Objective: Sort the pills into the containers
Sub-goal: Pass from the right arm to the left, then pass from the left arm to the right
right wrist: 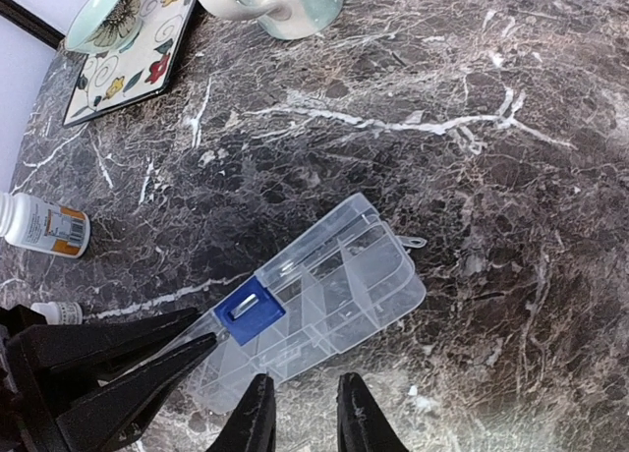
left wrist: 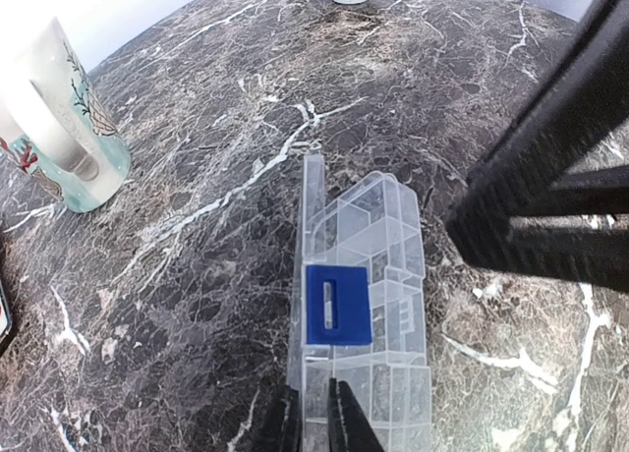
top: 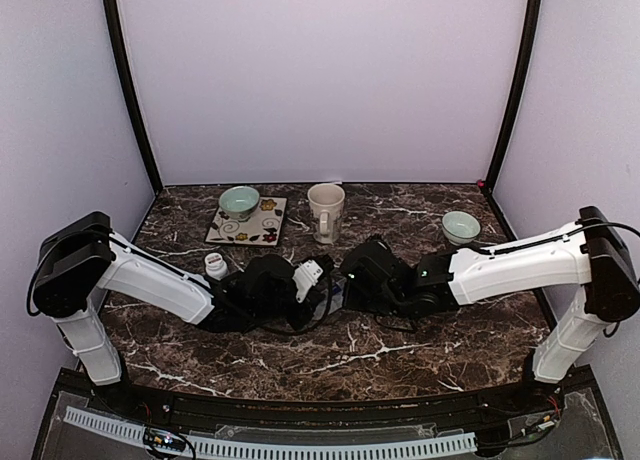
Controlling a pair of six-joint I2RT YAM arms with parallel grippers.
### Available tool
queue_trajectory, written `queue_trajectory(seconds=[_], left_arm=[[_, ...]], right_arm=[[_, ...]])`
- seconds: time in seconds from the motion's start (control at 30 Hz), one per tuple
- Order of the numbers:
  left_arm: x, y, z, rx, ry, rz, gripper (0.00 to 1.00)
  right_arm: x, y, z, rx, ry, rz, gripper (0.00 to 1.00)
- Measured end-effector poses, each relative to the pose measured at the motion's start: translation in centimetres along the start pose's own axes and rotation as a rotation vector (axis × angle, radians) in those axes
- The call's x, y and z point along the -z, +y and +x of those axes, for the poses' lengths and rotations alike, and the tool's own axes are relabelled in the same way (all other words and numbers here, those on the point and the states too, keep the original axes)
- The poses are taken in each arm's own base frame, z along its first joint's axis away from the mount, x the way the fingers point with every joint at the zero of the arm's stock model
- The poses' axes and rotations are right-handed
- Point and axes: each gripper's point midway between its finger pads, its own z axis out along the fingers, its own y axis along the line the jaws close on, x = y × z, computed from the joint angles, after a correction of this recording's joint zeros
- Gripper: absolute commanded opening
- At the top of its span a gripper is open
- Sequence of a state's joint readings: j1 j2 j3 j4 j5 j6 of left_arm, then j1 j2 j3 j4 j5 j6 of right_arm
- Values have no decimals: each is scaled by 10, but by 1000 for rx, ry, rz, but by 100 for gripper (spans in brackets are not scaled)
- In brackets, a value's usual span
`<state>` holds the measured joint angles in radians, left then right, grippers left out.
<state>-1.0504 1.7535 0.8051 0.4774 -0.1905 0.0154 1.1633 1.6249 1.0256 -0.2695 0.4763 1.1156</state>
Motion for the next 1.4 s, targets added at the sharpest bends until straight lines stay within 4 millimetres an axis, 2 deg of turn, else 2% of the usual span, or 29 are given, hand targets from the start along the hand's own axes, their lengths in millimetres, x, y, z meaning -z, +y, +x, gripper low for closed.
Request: queue_trajectory(seconds=[0.17, 0.47, 0.8, 0.9, 1.13, 1.27, 1.4], left_arm=[[4, 0, -2, -17, -8, 7, 10], [22, 1, -15, -42, -48, 15, 10], [24, -13, -15, -78, -48, 97, 9], [25, -18, -12, -91, -35, 125, 9], [25, -23, -8, -96, -2, 201, 8], [29, -24, -11, -94, 3, 247, 8], [31, -28, -20, -93, 2, 297, 7]], right_arm=[[0, -6, -5, 42, -35, 30, 23], [0, -10, -9, 102, -58, 52, 23], [-4, -12, -17, 169, -53, 48, 23], [-7, -18, -18, 191, -51, 58, 28], [-11, -47, 1, 271, 9, 92, 41], [-1, -52, 3, 304, 10, 46, 50], [4, -48, 2, 357, 2, -7, 52]])
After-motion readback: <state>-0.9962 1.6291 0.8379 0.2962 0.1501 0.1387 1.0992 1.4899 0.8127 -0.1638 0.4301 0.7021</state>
